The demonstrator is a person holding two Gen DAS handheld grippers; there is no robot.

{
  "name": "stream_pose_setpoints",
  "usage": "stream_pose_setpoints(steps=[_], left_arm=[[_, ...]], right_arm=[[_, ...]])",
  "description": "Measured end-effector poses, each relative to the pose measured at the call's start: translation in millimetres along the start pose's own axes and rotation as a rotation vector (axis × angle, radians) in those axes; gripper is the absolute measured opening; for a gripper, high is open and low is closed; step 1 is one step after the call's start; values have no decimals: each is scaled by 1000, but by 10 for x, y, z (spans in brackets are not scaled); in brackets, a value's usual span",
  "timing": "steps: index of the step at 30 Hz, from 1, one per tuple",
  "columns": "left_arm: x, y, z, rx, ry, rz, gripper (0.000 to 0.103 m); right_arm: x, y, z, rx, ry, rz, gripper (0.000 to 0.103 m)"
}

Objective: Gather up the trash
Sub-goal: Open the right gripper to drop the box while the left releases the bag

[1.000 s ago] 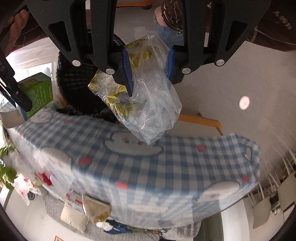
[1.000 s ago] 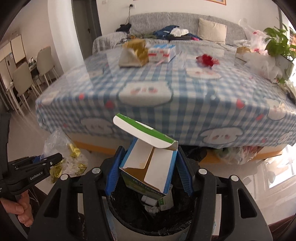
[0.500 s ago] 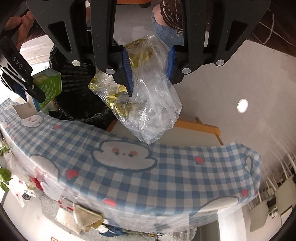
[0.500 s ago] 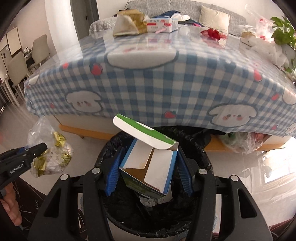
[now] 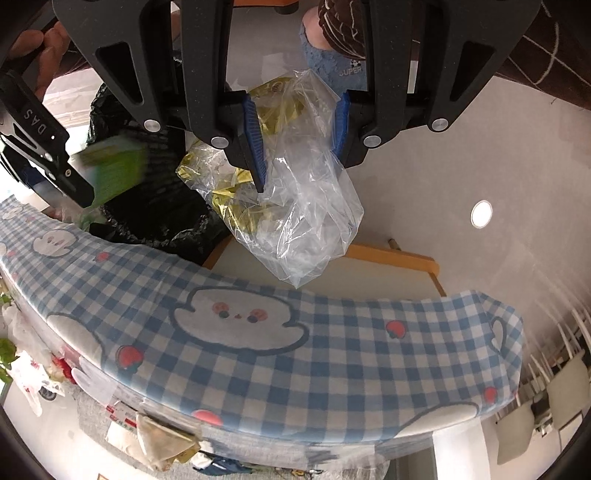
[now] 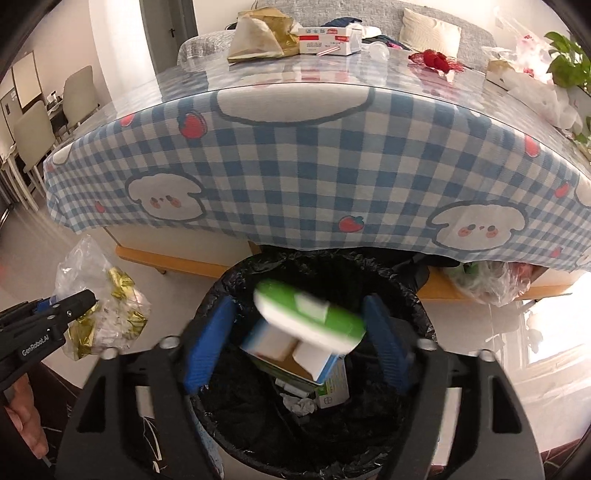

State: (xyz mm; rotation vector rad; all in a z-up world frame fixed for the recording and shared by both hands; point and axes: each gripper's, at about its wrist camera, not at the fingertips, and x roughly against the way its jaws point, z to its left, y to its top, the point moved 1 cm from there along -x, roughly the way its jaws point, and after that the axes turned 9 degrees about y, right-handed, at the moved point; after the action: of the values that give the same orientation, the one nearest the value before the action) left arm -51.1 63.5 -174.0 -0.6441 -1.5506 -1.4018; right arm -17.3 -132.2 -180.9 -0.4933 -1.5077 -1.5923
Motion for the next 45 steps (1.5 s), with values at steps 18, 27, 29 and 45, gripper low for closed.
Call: stream_pose_setpoints(steps=[18,27,29,45], left_arm=[[-122,-60,-762,-83,-70,30,31],[-199,-182,-1260,-173,-95,40,31],[-221,-214,-1367,-193,-96,43,31],[-291,-343,-1992,-310,-139,31,42]], right_arm=[[72,-192,-874,-145,-145,52,95],[300,-319,-1388,-209,-215,49,95],[350,-346,-1494,-219,-223,45,95],[450,-464,-1806,-267,-247,41,95]])
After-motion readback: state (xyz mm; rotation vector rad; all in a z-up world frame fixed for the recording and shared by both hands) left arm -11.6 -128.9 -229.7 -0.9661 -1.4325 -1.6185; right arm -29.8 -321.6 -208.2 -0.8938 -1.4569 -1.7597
